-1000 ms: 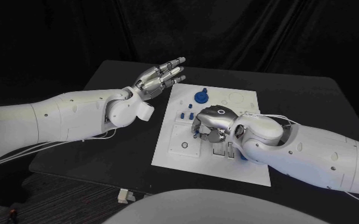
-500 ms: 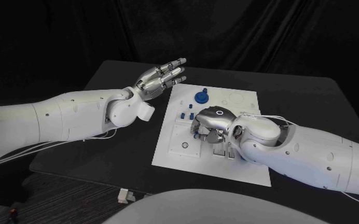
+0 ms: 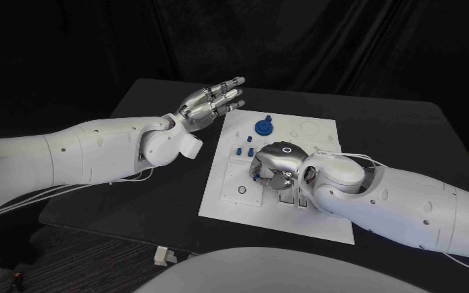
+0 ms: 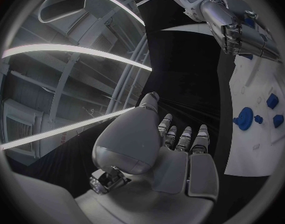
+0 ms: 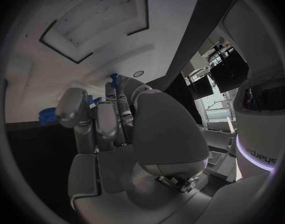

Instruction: Assemble the parts on the task board

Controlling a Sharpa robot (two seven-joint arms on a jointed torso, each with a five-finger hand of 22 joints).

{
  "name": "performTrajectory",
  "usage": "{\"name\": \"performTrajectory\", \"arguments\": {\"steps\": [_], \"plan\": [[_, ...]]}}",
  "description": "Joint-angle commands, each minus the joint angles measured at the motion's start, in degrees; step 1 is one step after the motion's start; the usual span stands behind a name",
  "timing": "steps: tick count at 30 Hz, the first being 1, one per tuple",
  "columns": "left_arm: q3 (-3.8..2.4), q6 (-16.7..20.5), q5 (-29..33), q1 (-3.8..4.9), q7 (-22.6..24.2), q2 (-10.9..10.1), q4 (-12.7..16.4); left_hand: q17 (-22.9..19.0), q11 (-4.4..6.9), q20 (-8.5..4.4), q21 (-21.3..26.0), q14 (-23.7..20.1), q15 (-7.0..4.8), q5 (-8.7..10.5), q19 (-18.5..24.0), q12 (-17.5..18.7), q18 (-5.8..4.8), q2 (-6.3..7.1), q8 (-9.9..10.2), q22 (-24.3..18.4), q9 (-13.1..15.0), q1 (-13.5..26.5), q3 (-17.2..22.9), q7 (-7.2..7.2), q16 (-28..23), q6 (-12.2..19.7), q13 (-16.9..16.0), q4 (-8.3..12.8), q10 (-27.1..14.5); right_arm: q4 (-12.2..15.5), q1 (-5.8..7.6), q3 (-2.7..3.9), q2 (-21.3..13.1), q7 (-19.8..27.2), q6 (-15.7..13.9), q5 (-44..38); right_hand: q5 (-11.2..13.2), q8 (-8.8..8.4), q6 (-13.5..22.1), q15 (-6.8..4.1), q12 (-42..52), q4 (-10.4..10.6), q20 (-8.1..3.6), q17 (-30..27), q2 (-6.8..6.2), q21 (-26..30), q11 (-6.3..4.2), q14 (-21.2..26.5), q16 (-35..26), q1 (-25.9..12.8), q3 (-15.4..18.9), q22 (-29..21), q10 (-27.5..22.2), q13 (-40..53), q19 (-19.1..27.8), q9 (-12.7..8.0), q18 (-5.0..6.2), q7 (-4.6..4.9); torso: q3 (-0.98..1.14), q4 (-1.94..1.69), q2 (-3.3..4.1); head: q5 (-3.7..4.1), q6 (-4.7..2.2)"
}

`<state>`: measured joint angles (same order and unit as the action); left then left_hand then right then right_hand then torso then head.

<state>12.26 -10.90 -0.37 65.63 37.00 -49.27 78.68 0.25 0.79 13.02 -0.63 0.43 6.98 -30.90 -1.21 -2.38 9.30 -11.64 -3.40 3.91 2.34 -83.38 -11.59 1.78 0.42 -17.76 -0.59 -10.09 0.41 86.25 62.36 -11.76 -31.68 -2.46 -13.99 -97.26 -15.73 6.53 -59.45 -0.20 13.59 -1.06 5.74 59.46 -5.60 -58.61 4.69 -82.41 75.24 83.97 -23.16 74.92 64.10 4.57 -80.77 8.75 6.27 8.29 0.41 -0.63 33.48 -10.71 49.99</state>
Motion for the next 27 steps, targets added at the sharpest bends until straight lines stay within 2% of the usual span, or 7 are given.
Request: {"name": "performTrajectory", "arguments": {"steps": [1,5,10,11,13,17,27], "plan": [[-0.06,-1.0,0.2,-0.13,0.4,0.2,0.0,0.1,-0.38,0.37,-0.2,0.0,0.27,-0.28,0.0,-0.2,0.88,-0.42,-0.2,0.0,0.1,-0.3,-0.1,0.08,0.2,-0.3,0.0,0.4,0.0,-0.1,-0.34,-0.11,0.0,-1.0,0.7,-0.4,-0.3,-0.33,0.4,-0.16,0.3,-0.4,-0.37,-0.1,-0.07,0.1,-0.25,-0.2,-0.1,0.5,0.0,7.3,0.6,0.1,-0.1,-0.1,-0.36,-0.01,0.00,0.01,0.04,0.11,0.01],[-0.06,-1.1,0.2,-0.24,0.4,0.2,-0.1,0.1,-0.41,0.39,-0.2,0.0,0.30,-0.30,0.0,-0.2,0.88,-0.45,-0.2,0.1,0.1,-0.3,-0.1,0.11,0.2,-0.4,0.0,0.4,0.0,-0.1,-0.39,-0.11,0.0,-0.8,0.7,-0.4,-0.1,-0.66,0.8,-0.01,0.0,-0.3,-0.31,-0.4,-0.29,0.5,-0.03,-0.1,-0.3,0.2,0.1,7.1,0.1,0.0,0.1,-0.1,-0.30,0.19,0.00,0.01,0.01,0.06,0.01],[-0.06,-1.2,0.2,-0.37,0.4,0.3,-0.2,0.1,-0.43,0.40,-0.2,0.0,0.32,-0.31,0.0,-0.2,0.89,-0.48,-0.2,0.1,0.1,-0.3,-0.1,0.13,0.2,-0.3,0.0,0.4,0.0,-0.2,-0.42,-0.11,0.0,-0.3,0.7,-0.4,3.1,-3.02,5.7,1.61,-2.4,1.4,0.76,-1.7,-1.78,2.9,1.73,0.8,-1.0,-2.2,1.0,6.5,-5.9,-0.7,1.2,-1.1,-0.07,1.64,-0.01,0.00,-0.01,-0.13,0.01],[-0.06,-1.2,0.2,-0.38,0.4,0.3,-0.2,0.1,-0.44,0.40,-0.2,0.0,0.33,-0.31,0.0,-0.2,0.89,-0.49,-0.2,0.1,0.1,-0.3,-0.1,0.13,0.2,-0.3,0.0,0.4,0.0,-0.2,-0.42,-0.11,0.0,-0.2,0.7,-0.4,3.5,-3.00,7.0,1.70,-2.7,1.5,0.93,-1.8,-2.01,3.2,1.92,0.9,-1.1,-2.4,1.2,6.4,-7.0,-0.8,1.4,-1.4,-0.02,1.43,-0.01,0.01,-0.02,-0.16,0.01],[-0.06,-1.2,0.2,-0.42,0.4,0.3,-0.3,0.1,-0.44,0.40,-0.2,0.0,0.33,-0.31,0.0,-0.2,0.89,-0.49,-0.2,0.1,0.1,-0.3,-0.1,0.13,0.2,-0.3,0.0,0.4,0.0,-0.3,-0.43,-0.11,0.0,0.1,0.7,-0.4,4.8,-2.91,11.0,2.24,-3.6,2.0,1.62,-2.4,-2.32,4.3,2.64,1.5,-1.3,-2.7,2.5,6.1,-10.9,-0.8,1.9,-2.4,0.15,-0.33,0.00,0.02,-0.01,-0.24,0.01],[-0.06,-1.3,0.2,-0.50,0.3,0.4,-0.4,0.1,-0.44,0.40,-0.2,0.0,0.33,-0.31,0.0,-0.2,0.89,-0.49,-0.2,0.1,0.1,-0.3,-0.1,0.13,0.2,-0.3,0.0,0.4,0.0,-0.2,-0.43,-0.11,-0.2,0.8,0.5,-0.4,6.8,-2.74,14.2,2.47,-4.1,3.2,2.20,-3.7,-2.29,6.7,3.26,2.6,-1.9,-2.6,6.4,5.6,-17.5,-0.8,3.0,-3.3,0.67,-1.26,-0.01,0.01,-0.02,-0.24,0.01],[-0.06,-1.3,0.2,-0.63,0.3,0.1,-0.5,0.1,-0.46,0.43,-0.2,0.0,0.36,-0.30,-0.1,-0.1,0.89,-0.52,-0.3,0.2,0.0,-0.3,-0.1,0.16,0.2,-0.3,0.0,0.5,0.0,2.6,0.67,-0.10,-4.3,3.0,-4.4,1.5,8.5,-2.24,15.0,3.00,0.2,9.8,2.65,-4.7,-2.66,8.7,3.73,3.7,-1.9,0.5,13.0,5.2,-22.3,-0.4,3.9,-4.0,0.97,-1.40,0.00,0.01,-0.02,-0.51,0.01]]}}
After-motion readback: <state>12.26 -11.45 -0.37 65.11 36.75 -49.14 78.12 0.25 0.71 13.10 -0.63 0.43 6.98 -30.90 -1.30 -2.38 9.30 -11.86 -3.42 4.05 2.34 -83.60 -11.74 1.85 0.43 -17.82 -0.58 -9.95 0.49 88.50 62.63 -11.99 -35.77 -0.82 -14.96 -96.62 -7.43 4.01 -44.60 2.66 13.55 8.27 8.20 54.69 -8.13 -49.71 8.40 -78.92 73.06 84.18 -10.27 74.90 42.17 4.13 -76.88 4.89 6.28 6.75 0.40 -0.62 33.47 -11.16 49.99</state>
